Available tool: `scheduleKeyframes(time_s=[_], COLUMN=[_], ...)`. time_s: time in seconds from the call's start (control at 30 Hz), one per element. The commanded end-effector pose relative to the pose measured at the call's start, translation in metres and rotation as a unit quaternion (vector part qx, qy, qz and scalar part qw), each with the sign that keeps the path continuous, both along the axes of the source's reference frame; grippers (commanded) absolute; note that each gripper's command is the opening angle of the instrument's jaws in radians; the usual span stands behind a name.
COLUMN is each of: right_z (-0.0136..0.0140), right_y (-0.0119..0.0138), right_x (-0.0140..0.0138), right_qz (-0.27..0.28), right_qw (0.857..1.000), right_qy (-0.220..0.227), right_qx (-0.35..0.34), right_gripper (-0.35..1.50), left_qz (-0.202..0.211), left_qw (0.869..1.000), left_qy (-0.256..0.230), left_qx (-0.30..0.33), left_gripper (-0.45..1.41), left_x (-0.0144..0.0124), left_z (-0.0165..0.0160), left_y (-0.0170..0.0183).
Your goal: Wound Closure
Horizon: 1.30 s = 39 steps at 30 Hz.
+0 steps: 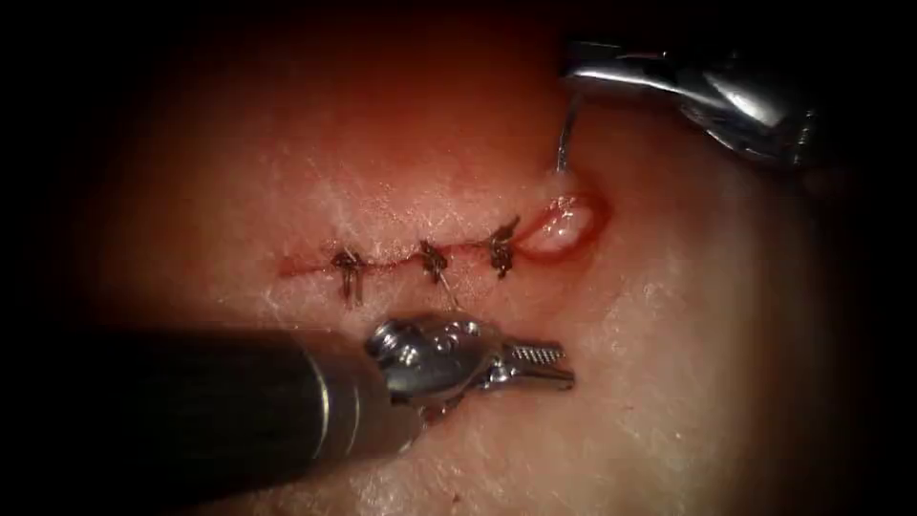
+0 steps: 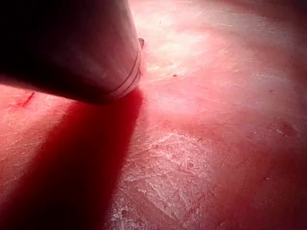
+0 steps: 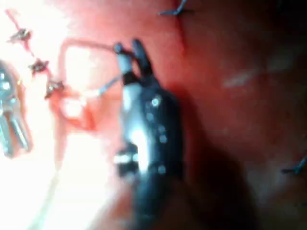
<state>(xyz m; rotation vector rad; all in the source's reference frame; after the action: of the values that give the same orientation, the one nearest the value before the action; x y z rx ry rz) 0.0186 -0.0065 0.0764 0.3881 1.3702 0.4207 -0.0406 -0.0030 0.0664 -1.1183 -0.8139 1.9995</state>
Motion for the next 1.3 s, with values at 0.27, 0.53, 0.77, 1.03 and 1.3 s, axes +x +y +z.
scheduleKeyframes(time_s=[0.27, 0.53, 0.77, 1.03, 1.3], right_z=[0.0008, 0.0016, 0.0017, 0.0022, 0.0022], right_y=[-0.0004, -0.0016, -0.0021, -0.0029, -0.0028], right_x=[0.0008, 0.0012, 0.0013, 0.0013, 0.0012], right_qz=[0.009, -0.009, -0.011, -0.017, -0.020], right_qw=[0.998, 0.996, 0.990, 0.980, 0.972], right_qy=[0.008, 0.001, 0.001, -0.003, -0.002], right_qx=[0.058, 0.092, 0.141, 0.201, 0.233], right_gripper=[-0.35, -0.35, -0.35, -0.35, -0.35], left_qz=[0.001, 0.001, 0.001, 0.002, 0.002], left_qw=[1.000, 1.000, 1.000, 1.000, 1.000], left_qy=[-0.001, -0.001, -0.001, -0.001, -0.001], left_qx=[0.001, 0.001, 0.001, 0.001, 0.000], left_gripper=[0.14, 0.14, 0.14, 0.14, 0.12], left_x=[-0.0006, -0.0006, -0.0006, -0.0006, -0.0006], left_z=[0.0006, 0.0006, 0.0006, 0.0006, 0.0007], left_y=[-0.0003, -0.0004, -0.0003, -0.0004, -0.0004])
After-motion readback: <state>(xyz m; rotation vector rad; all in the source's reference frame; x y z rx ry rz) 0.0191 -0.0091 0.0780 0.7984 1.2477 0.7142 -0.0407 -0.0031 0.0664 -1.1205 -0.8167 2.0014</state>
